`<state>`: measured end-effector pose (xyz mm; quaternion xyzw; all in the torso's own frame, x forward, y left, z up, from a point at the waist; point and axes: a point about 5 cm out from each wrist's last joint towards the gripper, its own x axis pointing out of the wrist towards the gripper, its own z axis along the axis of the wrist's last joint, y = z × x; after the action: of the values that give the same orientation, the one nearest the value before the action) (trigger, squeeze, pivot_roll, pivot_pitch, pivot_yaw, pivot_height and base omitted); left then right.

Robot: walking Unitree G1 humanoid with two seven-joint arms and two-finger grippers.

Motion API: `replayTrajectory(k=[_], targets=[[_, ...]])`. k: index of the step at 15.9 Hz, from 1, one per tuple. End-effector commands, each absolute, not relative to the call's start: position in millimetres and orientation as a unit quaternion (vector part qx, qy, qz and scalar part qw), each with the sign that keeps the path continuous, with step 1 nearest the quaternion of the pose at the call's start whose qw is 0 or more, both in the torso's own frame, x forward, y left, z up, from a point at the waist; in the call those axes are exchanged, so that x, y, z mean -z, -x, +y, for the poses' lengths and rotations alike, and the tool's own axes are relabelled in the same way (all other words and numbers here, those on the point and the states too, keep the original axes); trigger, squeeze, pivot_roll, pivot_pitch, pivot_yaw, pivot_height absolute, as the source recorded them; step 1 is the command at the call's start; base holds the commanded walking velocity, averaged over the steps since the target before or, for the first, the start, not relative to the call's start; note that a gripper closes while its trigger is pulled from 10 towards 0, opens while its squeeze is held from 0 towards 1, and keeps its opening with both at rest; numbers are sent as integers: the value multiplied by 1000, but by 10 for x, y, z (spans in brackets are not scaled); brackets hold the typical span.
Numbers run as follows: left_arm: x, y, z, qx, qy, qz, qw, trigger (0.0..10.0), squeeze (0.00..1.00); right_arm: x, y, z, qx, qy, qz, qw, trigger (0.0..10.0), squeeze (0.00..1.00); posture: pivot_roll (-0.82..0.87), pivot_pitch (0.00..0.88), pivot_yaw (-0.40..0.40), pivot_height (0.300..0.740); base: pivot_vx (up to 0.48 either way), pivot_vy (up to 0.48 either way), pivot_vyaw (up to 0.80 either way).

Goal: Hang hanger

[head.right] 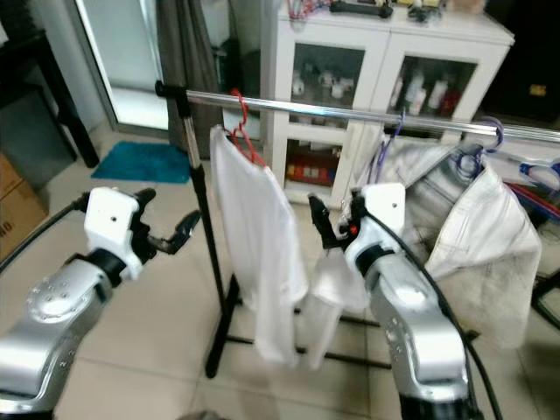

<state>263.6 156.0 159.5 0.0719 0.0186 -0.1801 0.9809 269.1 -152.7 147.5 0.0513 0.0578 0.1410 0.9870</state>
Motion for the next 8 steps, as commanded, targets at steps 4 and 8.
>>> replayTrajectory(k=[4, 8], targets=[[-1684, -2679, 1580, 157, -74, 3, 985, 10000, 1000, -1420, -2732, -1308, -167, -68, 60, 982, 10000, 1000, 169, 0, -21, 740, 160, 0, 491], [-1655, -2674, 1553, 163, -77, 8, 984, 10000, 1000, -1519, -2776, -1396, -145, -119, 24, 982, 10000, 1000, 169, 0, -21, 740, 352, 0, 106]])
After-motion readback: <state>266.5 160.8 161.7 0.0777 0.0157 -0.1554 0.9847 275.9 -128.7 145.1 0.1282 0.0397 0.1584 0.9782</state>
